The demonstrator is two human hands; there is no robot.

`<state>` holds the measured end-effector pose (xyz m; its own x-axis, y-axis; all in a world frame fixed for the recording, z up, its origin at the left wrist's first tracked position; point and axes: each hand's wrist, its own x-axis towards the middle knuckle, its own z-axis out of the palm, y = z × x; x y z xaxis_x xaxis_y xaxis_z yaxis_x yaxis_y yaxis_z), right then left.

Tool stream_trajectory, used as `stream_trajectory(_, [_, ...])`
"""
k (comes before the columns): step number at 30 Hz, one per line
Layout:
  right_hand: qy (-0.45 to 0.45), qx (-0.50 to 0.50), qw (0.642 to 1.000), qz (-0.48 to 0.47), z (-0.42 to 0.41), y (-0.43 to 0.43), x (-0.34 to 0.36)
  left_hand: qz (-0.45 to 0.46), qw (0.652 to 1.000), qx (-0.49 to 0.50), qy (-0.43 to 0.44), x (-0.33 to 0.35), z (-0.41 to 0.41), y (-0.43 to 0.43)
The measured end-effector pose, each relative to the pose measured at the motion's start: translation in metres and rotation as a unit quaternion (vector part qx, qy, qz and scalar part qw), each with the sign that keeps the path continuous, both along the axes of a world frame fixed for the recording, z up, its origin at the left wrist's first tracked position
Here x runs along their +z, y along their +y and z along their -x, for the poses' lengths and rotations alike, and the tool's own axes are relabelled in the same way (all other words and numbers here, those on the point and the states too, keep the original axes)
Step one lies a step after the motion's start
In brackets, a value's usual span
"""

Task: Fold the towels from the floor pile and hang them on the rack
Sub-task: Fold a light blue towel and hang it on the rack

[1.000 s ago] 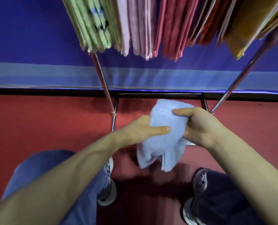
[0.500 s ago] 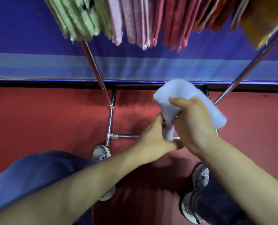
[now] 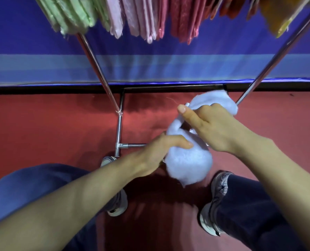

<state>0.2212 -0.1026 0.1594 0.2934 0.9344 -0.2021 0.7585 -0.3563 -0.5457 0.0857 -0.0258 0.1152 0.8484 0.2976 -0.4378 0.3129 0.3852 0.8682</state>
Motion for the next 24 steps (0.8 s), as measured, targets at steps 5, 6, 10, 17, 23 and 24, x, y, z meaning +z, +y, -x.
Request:
stream_trajectory(5, [0.031, -0.112, 0.99, 0.074, -0.008, -0.007, -0.001, 0.338, 0.939, 0.015, -0.068, 0.023, 0.016, 0.012])
stream_trajectory(6, [0.06, -0.135, 0.986, 0.077, -0.008, -0.007, 0.0, 0.345, 0.935, 0.03, -0.075, 0.021, 0.015, 0.016])
stream_trajectory(10, [0.252, -0.222, 0.938, 0.09, -0.006, -0.001, 0.003, 0.293, 0.95, 0.093, -0.063, 0.031, 0.018, 0.024])
stream_trajectory(17, [0.57, -0.273, 0.775, 0.015, 0.001, 0.007, 0.013, 0.212, 0.973, 0.082, -0.025, 0.032, 0.016, 0.03])
stream_trajectory(23, [0.706, -0.304, 0.638, 0.053, 0.011, 0.008, 0.007, 0.133, 0.99, 0.036, -0.007, 0.027, 0.017, 0.044])
stream_trajectory(24, [0.704, -0.302, 0.641, 0.05, 0.012, 0.007, 0.007, 0.109, 0.994, 0.022, -0.006, 0.027, 0.017, 0.047])
